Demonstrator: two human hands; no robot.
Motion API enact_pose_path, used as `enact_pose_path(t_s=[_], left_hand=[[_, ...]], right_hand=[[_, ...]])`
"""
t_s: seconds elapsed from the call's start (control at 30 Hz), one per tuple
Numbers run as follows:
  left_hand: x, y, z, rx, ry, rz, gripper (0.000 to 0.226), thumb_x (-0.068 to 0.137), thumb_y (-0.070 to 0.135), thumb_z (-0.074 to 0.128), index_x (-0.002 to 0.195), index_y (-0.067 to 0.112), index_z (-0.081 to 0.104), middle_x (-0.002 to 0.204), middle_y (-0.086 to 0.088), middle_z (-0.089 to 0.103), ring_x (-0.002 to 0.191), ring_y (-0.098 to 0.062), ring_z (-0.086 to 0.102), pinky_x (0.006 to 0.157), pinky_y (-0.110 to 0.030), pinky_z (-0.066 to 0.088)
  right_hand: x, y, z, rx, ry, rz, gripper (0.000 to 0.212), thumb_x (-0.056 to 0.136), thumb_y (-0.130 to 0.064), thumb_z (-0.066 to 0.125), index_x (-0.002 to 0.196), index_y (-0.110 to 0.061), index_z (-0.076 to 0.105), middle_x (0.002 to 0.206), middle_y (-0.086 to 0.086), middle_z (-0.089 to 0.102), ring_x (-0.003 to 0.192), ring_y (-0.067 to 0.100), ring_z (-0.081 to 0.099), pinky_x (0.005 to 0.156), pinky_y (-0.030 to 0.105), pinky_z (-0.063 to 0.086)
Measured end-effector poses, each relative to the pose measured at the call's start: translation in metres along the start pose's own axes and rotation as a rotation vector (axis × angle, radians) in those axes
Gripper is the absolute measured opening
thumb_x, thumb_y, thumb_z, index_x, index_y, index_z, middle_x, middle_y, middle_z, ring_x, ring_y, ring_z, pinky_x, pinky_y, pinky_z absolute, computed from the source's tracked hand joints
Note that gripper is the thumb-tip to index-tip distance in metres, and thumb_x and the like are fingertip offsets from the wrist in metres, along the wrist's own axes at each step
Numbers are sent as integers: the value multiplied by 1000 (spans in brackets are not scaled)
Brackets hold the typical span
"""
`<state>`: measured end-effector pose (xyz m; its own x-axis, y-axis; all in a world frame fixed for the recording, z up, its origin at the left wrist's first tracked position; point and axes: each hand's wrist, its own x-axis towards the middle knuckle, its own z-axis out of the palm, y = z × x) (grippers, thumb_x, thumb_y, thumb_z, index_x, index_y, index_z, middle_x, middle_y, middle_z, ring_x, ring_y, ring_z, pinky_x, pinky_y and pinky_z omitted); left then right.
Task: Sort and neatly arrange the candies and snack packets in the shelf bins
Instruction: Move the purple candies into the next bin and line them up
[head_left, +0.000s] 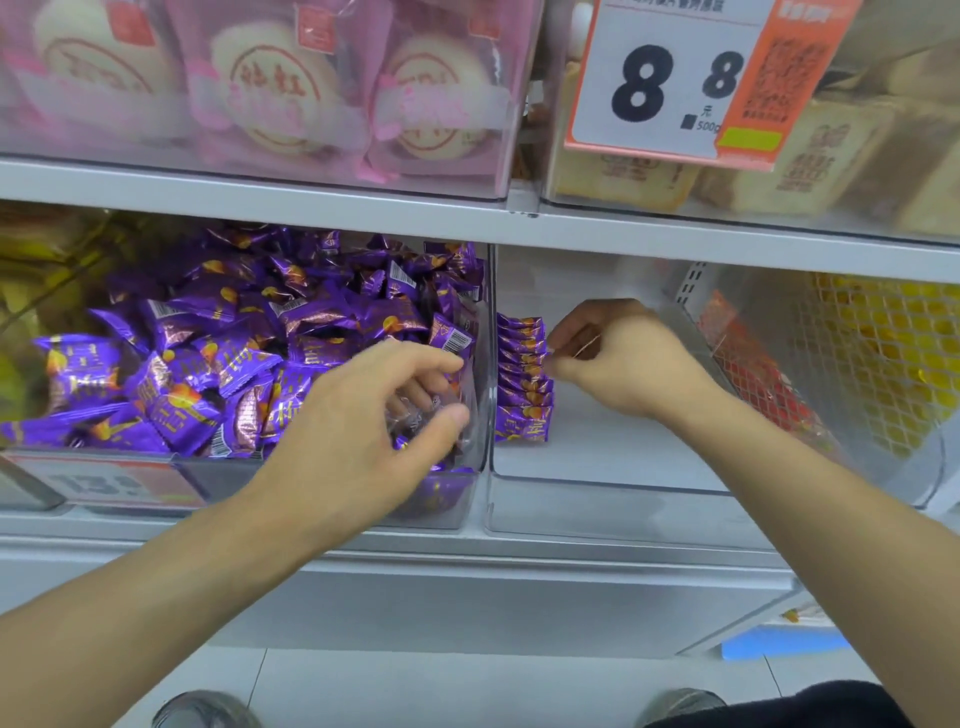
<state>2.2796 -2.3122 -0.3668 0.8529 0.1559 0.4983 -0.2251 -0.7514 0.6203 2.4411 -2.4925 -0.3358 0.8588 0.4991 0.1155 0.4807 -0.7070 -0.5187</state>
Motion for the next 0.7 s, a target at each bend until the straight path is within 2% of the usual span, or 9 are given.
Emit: enact_pose_path(t_s=[0.03,0.1,0.17,0.23,0.33,0.47,0.53,0.6,0.7], left_hand=[[3,-3,-9,82,27,-2,30,82,35,65,110,25,67,97,16,61,88,-4,60,78,-15,45],[7,-13,-28,254,11,-50,29,85,40,67,110,25,68,107,11,58,97,-6,55,84,-18,38],[7,-26,-45,441,-111,-138,43,82,44,72,120,24,66,120,4,58,112,-16,50,91,-23,33],[5,-34,-59,537,-255,-175,52,79,47,74,125,23,64,124,3,61,115,-17,51,91,-23,34],[4,-35,-73,521,-310,-162,44,78,38,79,119,26,69,117,8,67,107,-14,60,90,-23,42],[0,-30,-79,484,-133,-147,30,87,23,73,116,32,71,97,11,74,75,1,59,70,-11,38],[-2,-24,-82,340,26,-152,28,91,19,68,116,31,70,84,22,69,65,12,57,66,-4,38],[-3,-16,-82,41,163,-183,25,93,13,64,115,23,71,97,19,71,79,15,62,73,-4,44],[-4,-4,-75,-557,224,-318,33,88,11,62,121,8,63,108,-5,75,95,-19,73,76,-28,60]], right_hand=[[-7,-5,-2,99,63,-54,7,80,-19,76,85,-19,71,78,-4,72,61,0,59,57,7,42],[-22,-19,0,264,102,-196,8,82,-15,74,78,-20,70,69,-6,69,58,3,59,59,11,45],[-36,-35,6,331,59,-363,11,83,-10,74,80,-18,69,69,-6,68,60,7,60,61,15,47],[-44,-47,12,279,19,-513,9,83,-8,74,83,-16,69,74,-7,67,64,7,60,63,11,43],[-43,-56,24,173,22,-665,9,82,-8,75,86,-14,68,79,-6,66,70,6,57,68,7,39],[-40,-63,34,202,25,-699,9,83,-7,74,87,-14,69,80,-8,64,73,9,60,69,13,44],[-41,-68,35,234,22,-700,10,83,-6,73,88,-13,69,80,-6,65,73,12,62,68,20,49],[-44,-73,38,299,1,-653,12,84,-7,73,93,-14,68,82,-5,67,74,14,64,69,24,52],[-50,-88,39,625,-133,-329,13,91,-16,69,102,-14,63,86,5,71,73,23,70,72,34,59]])
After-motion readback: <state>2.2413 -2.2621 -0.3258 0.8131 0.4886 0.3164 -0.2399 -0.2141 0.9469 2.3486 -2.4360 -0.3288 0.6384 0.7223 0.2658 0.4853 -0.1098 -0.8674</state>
